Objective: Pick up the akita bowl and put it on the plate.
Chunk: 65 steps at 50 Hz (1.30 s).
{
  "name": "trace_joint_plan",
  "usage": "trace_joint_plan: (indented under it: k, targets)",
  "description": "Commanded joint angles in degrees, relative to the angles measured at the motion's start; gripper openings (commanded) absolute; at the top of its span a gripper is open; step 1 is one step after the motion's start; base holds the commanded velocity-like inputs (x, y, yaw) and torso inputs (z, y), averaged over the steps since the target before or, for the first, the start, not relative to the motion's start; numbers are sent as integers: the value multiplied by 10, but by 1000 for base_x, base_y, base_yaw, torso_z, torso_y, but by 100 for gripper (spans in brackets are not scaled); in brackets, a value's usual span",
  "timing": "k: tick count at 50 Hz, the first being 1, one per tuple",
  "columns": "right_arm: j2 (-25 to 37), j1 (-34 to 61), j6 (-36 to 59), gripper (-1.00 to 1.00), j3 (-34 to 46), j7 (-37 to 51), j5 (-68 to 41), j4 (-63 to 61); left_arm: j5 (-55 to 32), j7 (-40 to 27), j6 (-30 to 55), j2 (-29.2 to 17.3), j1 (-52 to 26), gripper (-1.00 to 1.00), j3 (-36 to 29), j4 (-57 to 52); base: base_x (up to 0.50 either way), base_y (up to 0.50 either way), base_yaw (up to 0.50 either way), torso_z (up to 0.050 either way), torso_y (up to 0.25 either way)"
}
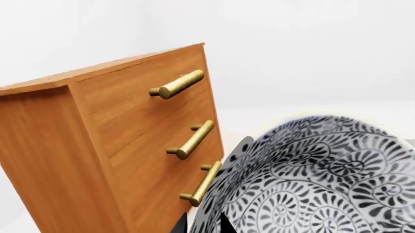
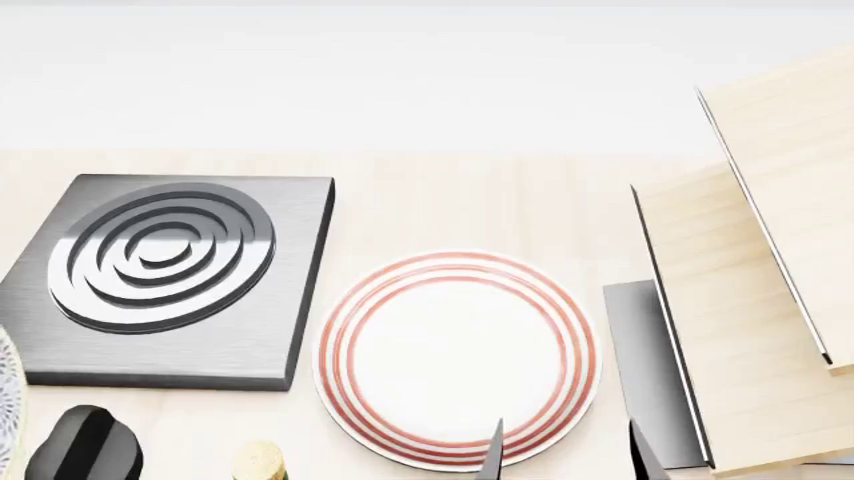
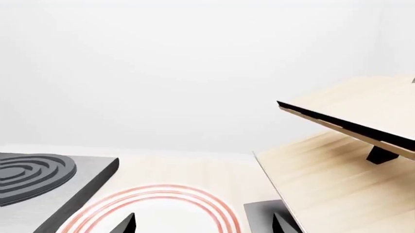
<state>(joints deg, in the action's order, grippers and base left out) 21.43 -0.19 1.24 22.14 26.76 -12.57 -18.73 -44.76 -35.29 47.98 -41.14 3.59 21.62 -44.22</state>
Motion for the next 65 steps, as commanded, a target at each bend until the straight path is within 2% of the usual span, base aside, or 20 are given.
trace_joint_plan:
  k: [1,18,33,43,58,65]
  targets:
    - [3,3,6,100,0,1,-3,-5,-22,20,30,-20,-67,-100,-6,11,0,0,0,0,0]
    - [5,8,12,100,2,2,-5,-7,-56,6,73,-38,-166,-100,-37,56,0,0,0,0,0]
    - [6,8,13,100,5,6,-2,-7,-58,-16,115,-45,-294,-100,-106,104,0,0,0,0,0]
    - [7,9,14,100,7,6,-3,-8,-76,-22,146,-50,-375,-100,-126,132,0,0,0,0,0]
    - [7,11,11,100,10,7,-2,-4,-63,-22,162,-39,-467,-100,-175,192,0,0,0,0,1]
    - [6,12,8,100,11,6,-3,2,-48,-18,175,-28,-524,-100,-219,230,0,0,0,0,0]
